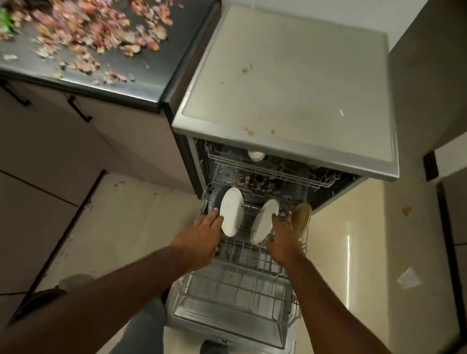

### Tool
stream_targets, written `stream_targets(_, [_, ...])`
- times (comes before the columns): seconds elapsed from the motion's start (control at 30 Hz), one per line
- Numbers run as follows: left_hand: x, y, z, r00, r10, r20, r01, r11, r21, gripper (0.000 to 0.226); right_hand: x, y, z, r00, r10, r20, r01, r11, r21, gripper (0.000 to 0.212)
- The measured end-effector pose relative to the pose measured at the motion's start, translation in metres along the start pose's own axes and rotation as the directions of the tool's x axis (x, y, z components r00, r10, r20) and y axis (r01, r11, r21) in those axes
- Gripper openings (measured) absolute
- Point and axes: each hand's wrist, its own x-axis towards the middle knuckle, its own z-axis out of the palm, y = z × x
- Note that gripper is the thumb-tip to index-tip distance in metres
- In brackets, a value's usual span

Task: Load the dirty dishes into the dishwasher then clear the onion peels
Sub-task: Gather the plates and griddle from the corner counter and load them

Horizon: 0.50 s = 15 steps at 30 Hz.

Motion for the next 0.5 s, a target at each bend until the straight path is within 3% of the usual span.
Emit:
stream_targets(0.13, [-0.024,-0.019,-0.034,0.989,-0.088,-0.117,0.085,0.996,-0.027,0.094,-0.006,-0.045,-0.017,0.993,-0.106,-0.049,0.101,0.990,-0.100,0.076])
stream_targets(0.5, [-0.108,-0.114,-0.062,0.931,-0.267,-0.250,0.237,0.961,-0.143,0.094,-0.035,-0.190,-0.009,0.937,-0.339,-0.087,0.297,0.901,-0.316,0.077])
